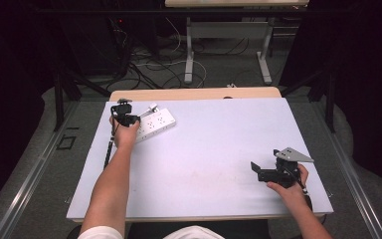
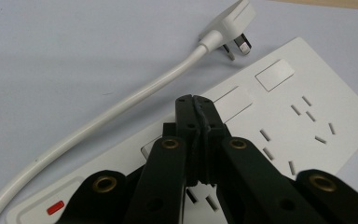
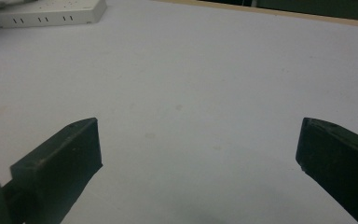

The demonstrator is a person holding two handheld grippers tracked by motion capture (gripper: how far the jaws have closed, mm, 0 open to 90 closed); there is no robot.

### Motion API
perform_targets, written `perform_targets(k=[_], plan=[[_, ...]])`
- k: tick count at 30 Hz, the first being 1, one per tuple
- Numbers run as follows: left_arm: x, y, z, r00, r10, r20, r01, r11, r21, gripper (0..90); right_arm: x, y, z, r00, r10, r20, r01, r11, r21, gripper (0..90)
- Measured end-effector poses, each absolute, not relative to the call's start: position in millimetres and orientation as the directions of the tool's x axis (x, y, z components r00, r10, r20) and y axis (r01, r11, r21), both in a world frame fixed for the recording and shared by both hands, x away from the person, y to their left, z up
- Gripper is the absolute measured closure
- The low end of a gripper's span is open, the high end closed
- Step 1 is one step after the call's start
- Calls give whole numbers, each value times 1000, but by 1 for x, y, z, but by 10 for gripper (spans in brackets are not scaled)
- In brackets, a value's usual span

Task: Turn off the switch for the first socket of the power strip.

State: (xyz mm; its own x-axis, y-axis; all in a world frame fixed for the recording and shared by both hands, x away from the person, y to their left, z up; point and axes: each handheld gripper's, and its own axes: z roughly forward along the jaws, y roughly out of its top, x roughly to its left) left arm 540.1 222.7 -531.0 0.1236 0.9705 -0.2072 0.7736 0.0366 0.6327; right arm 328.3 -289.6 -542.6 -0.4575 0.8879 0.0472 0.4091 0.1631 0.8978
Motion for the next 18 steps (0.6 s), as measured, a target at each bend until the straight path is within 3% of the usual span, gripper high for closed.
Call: perform_targets(k=[18], plan=[[538, 222, -529, 136, 970, -203, 788, 18, 615, 900, 330, -290, -544, -460, 887, 52, 402, 156, 902, 0]])
